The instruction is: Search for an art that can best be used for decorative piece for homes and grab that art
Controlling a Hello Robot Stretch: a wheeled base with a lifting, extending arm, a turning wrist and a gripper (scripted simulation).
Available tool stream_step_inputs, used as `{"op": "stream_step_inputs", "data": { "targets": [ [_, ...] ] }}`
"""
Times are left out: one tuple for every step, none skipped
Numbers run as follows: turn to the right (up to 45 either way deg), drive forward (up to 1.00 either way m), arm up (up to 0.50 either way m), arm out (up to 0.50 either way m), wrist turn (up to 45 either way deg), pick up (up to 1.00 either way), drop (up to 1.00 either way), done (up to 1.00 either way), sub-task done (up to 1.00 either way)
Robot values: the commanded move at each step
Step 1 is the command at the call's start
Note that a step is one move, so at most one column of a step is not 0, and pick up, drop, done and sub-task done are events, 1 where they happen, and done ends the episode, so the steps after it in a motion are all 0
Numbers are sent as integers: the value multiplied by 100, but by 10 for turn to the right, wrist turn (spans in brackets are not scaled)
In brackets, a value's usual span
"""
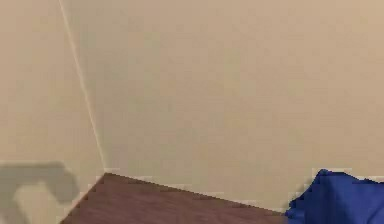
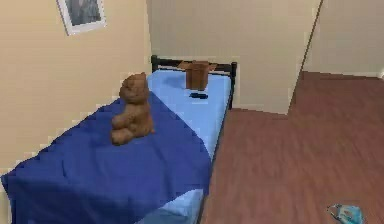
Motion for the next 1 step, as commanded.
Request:
{"op": "stream_step_inputs", "data": {
  "targets": [
    [450, 0, 0, 0, 0, 0, 0, 0, 0]
  ]
}}
